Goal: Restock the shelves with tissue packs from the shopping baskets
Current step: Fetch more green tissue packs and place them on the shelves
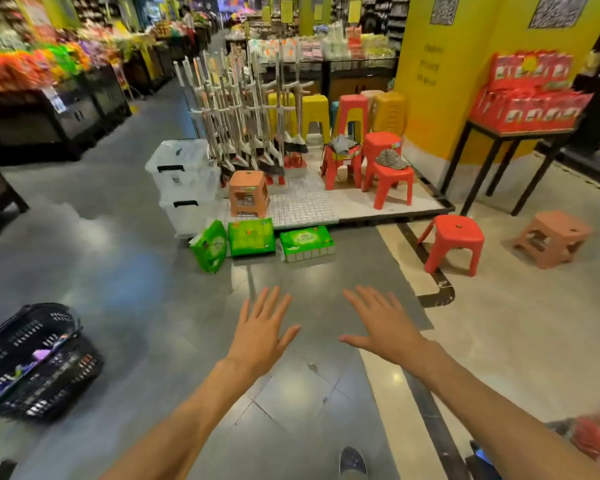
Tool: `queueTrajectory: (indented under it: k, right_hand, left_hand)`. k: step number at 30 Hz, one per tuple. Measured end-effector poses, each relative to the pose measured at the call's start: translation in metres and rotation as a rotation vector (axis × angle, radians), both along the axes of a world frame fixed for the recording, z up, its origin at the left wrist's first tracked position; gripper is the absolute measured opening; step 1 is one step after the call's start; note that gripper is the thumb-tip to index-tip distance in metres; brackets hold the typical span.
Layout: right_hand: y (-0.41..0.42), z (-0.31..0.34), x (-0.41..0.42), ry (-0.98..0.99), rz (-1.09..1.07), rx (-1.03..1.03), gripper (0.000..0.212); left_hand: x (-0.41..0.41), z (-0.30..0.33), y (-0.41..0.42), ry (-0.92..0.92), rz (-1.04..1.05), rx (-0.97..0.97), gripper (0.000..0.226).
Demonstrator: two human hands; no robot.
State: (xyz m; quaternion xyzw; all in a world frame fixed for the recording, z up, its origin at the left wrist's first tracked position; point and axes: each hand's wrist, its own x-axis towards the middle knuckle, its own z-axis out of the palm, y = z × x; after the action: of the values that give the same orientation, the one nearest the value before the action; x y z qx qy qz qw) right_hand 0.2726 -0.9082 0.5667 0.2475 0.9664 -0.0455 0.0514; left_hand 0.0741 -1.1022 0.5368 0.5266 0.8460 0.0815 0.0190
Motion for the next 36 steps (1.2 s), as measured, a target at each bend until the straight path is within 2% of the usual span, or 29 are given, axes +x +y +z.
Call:
queueTrajectory:
  k: [10,14,19,23,25,29,33,36]
  right_hand:
    - [0.196,-0.007,-0.120,-0.011,0.112,0.011,0.102]
    - [0.262,-0.012,-0.175,-0.020,0.140,-0.004,0.114]
    - [0.336,-0.026,-0.252,-0.049,0.143,0.002,0.105]
    - [0.397,-0.042,-0.325,-0.080,0.120,-0.025,0.102]
    - [0.429,-0.047,-0.364,-0.101,0.109,-0.016,0.102]
    - [0.495,-0.046,-0.440,-0.147,0.077,-0.030,0.102]
    - [0.553,-0.054,-0.504,-0.122,0.028,-0.053,0.117]
    - [0.590,-0.065,-0.546,-0.139,0.018,-0.072,0.120]
  left_hand:
    - [-0.104,-0.002,0.165,-0.013,0.170,-0.001,0.112]
    - [-0.146,-0.002,0.222,-0.034,0.190,-0.015,0.112]
    - [-0.220,-0.016,0.296,-0.043,0.197,-0.041,0.101]
    - [-0.296,-0.038,0.361,-0.044,0.183,-0.097,0.111]
    - [-0.337,-0.044,0.395,-0.062,0.167,-0.111,0.108]
    - [-0.417,-0.045,0.460,-0.098,0.149,-0.168,0.087]
    - [-0.488,-0.047,0.520,-0.118,0.130,-0.195,0.108]
    - [-0.533,-0.051,0.563,-0.159,0.149,-0.184,0.114]
